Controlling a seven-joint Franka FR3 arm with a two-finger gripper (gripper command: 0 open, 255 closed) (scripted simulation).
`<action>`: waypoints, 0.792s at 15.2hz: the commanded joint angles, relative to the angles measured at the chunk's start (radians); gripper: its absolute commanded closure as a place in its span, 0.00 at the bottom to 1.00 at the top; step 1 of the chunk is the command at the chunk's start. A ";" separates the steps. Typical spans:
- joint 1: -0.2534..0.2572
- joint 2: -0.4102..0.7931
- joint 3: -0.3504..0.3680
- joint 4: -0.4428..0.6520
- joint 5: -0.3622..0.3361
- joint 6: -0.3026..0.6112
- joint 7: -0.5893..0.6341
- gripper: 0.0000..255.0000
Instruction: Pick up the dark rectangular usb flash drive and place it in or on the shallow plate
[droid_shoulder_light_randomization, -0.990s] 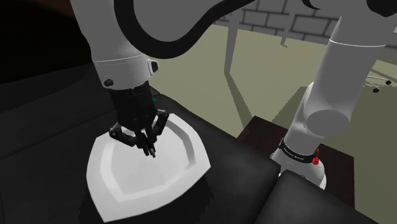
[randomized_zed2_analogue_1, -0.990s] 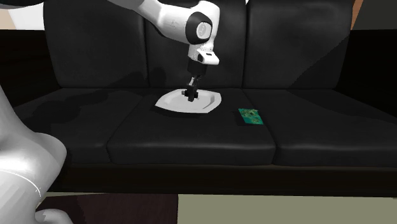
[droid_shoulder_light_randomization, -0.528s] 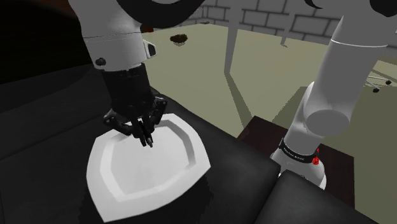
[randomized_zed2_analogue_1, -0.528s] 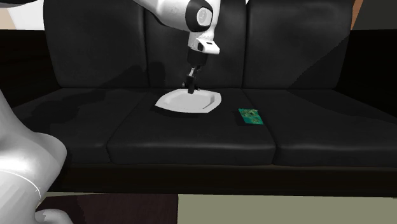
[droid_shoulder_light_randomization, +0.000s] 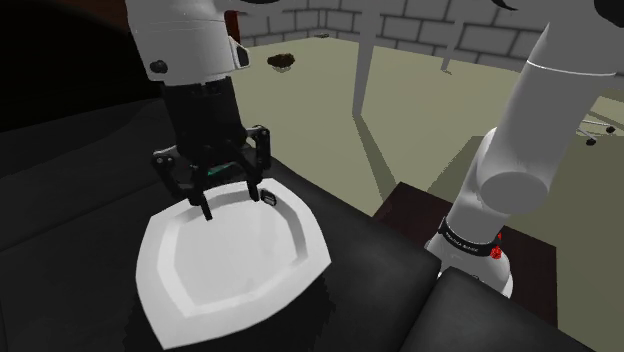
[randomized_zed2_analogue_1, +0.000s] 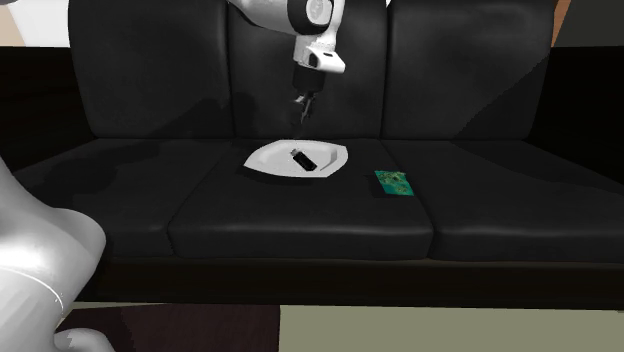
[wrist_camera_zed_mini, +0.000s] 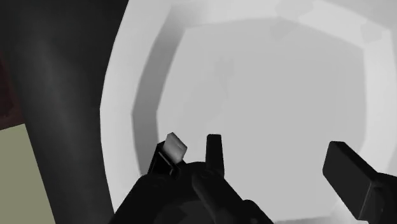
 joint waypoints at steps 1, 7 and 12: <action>-0.025 -0.107 -0.019 -0.107 0.110 0.035 -0.066 0.00; 0.019 -0.470 -0.172 -0.470 0.441 0.074 -0.271 0.00; 0.032 -0.465 -0.153 -0.515 0.459 0.128 -0.276 0.00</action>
